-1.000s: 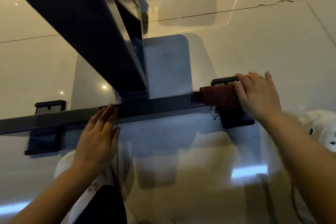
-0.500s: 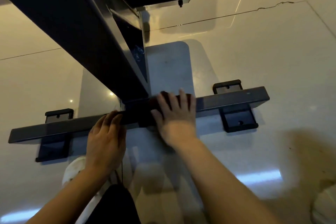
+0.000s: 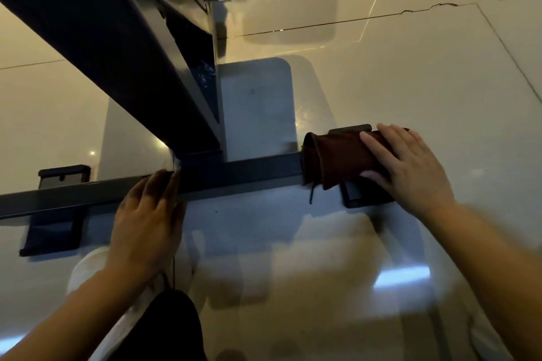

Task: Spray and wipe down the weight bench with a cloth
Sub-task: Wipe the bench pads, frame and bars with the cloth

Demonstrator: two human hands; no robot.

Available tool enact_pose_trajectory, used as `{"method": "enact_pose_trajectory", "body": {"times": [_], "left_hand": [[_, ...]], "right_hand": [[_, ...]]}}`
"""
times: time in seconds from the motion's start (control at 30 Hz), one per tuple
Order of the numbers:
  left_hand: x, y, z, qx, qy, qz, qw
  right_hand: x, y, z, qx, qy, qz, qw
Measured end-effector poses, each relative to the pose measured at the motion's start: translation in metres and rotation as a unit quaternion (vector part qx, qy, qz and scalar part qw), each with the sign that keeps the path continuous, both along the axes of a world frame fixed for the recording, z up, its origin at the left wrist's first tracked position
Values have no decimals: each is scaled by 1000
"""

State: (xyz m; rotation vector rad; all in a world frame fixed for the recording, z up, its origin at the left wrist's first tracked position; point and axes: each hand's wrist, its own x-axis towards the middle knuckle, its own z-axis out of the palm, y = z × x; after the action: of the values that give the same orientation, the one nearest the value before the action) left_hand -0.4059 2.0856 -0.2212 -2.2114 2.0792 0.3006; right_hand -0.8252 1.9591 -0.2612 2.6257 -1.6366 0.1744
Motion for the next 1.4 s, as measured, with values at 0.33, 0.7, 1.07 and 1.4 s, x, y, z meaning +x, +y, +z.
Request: {"method": "enact_pose_trajectory", "body": {"times": [0.33,0.7,1.07,1.4], "left_hand": [[-10,-3,4,1,13,25,1000],[3,-1,-6,-17,-45,-2,999],[-5,-2,3,-46,-28,16,998],[-4,3,6,-64,65,62,994]], "right_hand": [[142,54,-5,-19,-107,-67,992],[181,21,-5,-101,10,206,973],[68,11,7,-39,33,54,997],[268,64,14,32,30,61,997]]}}
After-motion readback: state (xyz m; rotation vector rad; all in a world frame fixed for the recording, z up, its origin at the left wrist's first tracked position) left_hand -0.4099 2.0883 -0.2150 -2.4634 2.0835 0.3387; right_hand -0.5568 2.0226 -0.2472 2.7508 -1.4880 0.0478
